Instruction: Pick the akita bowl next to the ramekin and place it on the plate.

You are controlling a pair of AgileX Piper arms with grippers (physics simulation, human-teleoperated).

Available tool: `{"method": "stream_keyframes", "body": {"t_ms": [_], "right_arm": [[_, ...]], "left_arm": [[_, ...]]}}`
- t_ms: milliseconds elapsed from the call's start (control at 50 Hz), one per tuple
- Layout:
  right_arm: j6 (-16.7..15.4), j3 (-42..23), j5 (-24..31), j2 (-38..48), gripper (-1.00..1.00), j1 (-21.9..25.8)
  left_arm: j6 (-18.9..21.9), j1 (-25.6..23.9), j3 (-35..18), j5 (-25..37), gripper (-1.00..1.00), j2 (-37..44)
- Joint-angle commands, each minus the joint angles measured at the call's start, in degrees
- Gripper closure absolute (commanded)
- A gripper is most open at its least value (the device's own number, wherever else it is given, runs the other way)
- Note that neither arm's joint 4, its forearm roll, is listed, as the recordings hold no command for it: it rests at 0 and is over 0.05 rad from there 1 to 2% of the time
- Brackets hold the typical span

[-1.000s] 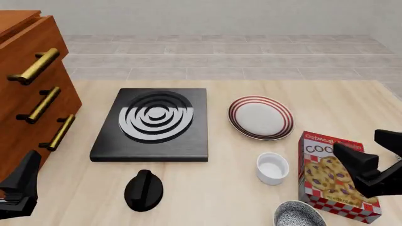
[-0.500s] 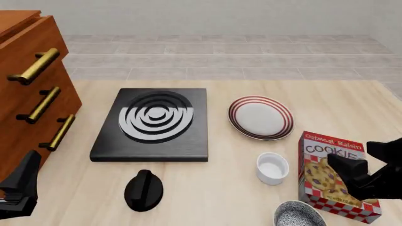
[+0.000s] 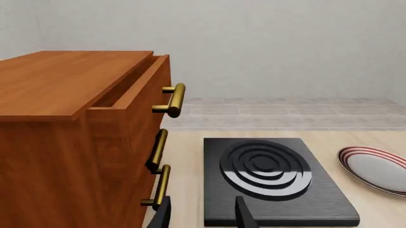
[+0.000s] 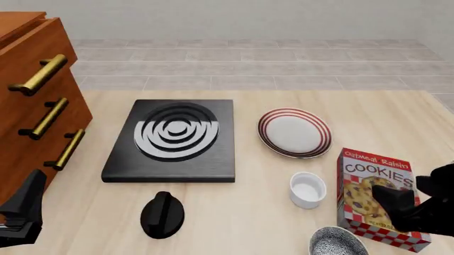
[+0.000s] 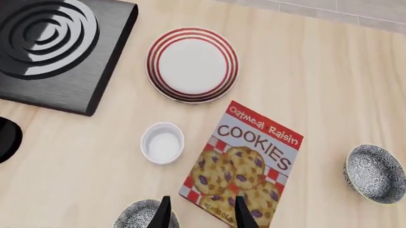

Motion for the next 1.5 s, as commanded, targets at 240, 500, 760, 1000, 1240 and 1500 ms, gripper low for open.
{"method": "stream_keyframes", "body": {"t_ms": [240, 500, 760, 1000, 1240, 1500], "right_arm": [[2.60, 2.20, 4.11, -3.39, -1.00, 0.26], [3.12, 3.65, 6.35, -5.98, -1.00, 1.42], [4.32, 5.92, 6.58, -7.07, -1.00, 3.24], [5.08, 7.98, 4.49, -5.70, -1.00, 4.97], [5.60, 10.37, 1.86, -4.18, -1.00, 6.16], [6.86, 11.75, 0.13, -3.05, -1.00, 7.50]], "left_arm": [[-0.02, 0.01, 0.00, 0.00, -1.00, 0.00], [0.01, 0.00, 0.00, 0.00, -1.00, 0.00], [-0.01, 0.00, 0.00, 0.00, -1.00, 0.00], [0.00, 0.01, 0.00, 0.00, -1.00, -0.01], [-0.01, 0.01, 0.00, 0.00, -1.00, 0.01], [-0.01, 0.00, 0.00, 0.00, -1.00, 0.00]]}}
